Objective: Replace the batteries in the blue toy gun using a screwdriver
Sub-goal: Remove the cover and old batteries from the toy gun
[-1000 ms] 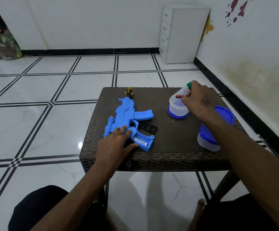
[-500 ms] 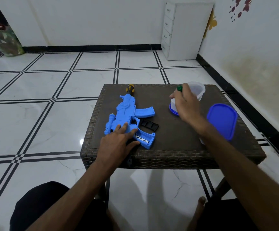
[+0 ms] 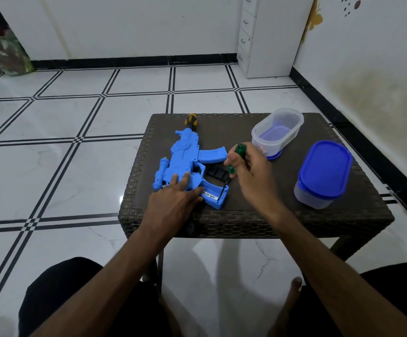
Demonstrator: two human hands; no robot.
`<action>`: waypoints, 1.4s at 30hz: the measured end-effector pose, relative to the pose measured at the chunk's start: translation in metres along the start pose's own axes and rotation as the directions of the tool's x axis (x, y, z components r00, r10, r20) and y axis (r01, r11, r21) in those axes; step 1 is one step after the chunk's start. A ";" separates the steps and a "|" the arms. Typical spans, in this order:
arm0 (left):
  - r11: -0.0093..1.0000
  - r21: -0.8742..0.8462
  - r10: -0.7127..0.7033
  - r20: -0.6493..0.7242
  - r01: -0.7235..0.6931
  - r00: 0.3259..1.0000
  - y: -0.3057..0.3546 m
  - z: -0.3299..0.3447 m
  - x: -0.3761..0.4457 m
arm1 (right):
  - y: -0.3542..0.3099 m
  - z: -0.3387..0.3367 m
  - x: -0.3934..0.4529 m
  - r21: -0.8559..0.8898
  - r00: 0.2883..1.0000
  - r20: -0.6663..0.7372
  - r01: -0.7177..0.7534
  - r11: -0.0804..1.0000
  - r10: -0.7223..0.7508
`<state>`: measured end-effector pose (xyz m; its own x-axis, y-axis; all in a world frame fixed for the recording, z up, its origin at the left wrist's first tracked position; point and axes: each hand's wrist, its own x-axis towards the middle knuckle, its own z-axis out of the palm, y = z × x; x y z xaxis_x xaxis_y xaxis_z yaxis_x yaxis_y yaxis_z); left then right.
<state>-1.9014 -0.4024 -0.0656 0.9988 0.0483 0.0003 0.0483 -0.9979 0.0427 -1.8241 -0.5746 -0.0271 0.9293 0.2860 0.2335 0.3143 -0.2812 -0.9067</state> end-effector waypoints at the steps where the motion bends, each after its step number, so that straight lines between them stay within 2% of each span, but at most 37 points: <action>1: 1.000 -0.005 -0.001 -0.002 0.001 1.000 0.001 0.000 0.000 | 0.002 0.002 0.000 -0.014 1.000 0.007 0.009 1.000 -0.009; 8: 1.000 0.024 -0.007 0.010 0.006 1.000 0.001 0.001 0.001 | 0.007 0.017 -0.001 -0.119 0.998 0.032 0.064 0.991 -0.061; 18: 0.998 0.051 -0.021 0.026 0.020 0.999 0.003 -0.001 0.002 | 0.010 0.020 -0.016 0.064 0.999 -0.039 0.041 0.997 -0.038; 36: 0.997 0.080 -0.013 0.018 0.012 1.000 0.004 0.001 0.004 | 0.004 0.018 -0.016 0.003 0.995 0.053 0.089 0.996 -0.089; 42: 0.996 0.086 -0.023 0.021 0.021 1.000 0.005 0.000 0.003 | 0.005 0.015 -0.015 0.051 0.995 -0.021 0.096 0.994 -0.095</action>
<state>-1.8979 -0.4069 -0.0655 0.9973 0.0704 -0.0212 0.0694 -0.9966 -0.0438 -1.8390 -0.5664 -0.0408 0.8989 0.2925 0.3262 0.3923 -0.2056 -0.8966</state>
